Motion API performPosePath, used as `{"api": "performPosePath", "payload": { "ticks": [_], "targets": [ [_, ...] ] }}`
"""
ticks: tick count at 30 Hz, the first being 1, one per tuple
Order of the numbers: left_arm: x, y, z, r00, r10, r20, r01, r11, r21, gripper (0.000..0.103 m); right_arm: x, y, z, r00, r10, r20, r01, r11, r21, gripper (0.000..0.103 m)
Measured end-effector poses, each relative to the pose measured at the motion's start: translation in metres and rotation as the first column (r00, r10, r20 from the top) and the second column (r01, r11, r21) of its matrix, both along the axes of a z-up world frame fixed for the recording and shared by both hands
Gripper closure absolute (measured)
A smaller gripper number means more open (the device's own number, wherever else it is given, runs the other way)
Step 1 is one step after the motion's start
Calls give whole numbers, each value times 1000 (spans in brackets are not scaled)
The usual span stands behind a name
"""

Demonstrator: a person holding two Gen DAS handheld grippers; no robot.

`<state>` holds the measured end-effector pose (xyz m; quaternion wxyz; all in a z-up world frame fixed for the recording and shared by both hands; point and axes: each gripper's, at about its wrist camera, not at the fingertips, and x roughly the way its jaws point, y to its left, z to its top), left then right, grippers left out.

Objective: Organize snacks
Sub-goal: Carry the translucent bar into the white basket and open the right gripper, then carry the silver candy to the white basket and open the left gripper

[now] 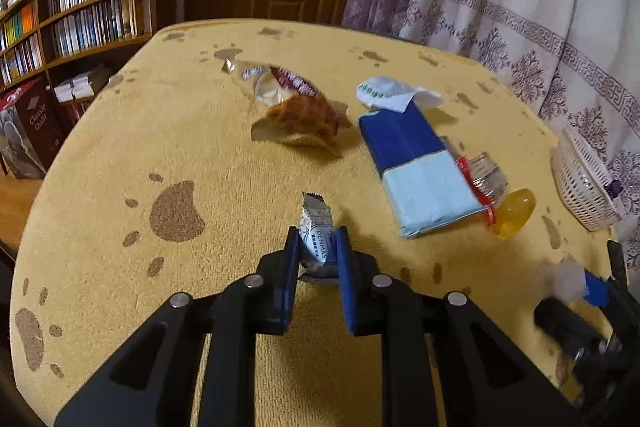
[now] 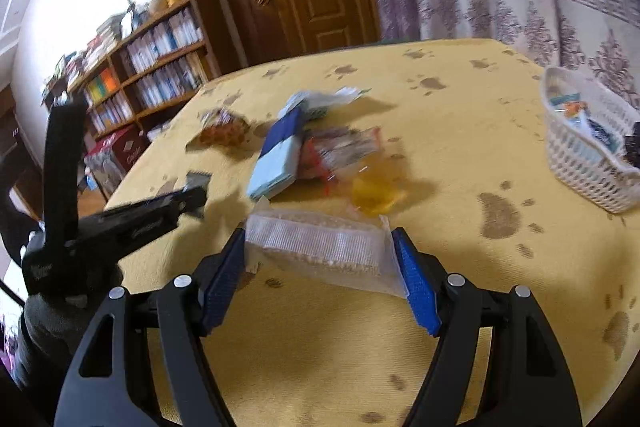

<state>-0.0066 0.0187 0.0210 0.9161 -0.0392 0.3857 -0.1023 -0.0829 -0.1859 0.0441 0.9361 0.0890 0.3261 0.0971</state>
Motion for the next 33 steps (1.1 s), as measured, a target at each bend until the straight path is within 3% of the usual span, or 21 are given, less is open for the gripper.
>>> {"api": "performPosePath", "payload": {
  "ticks": [9, 21, 26, 33],
  "targets": [
    [-16, -19, 23, 998, -39, 54, 39, 999, 1, 85, -12, -60, 28, 981, -161, 104, 157, 986, 49, 29],
    [-28, -50, 51, 989, -97, 111, 96, 995, 10, 85, -11, -165, 50, 896, -403, 184, 393, 915, 92, 29],
    [-30, -66, 57, 984, -128, 121, 126, 992, 25, 85, 14, -194, 49, 876, -447, 181, 437, 894, 95, 29],
    [-29, -84, 61, 980, -155, 125, 151, 988, 41, 85, 39, -214, 27, 889, -443, 116, 426, 893, 146, 23]
  ]
}}
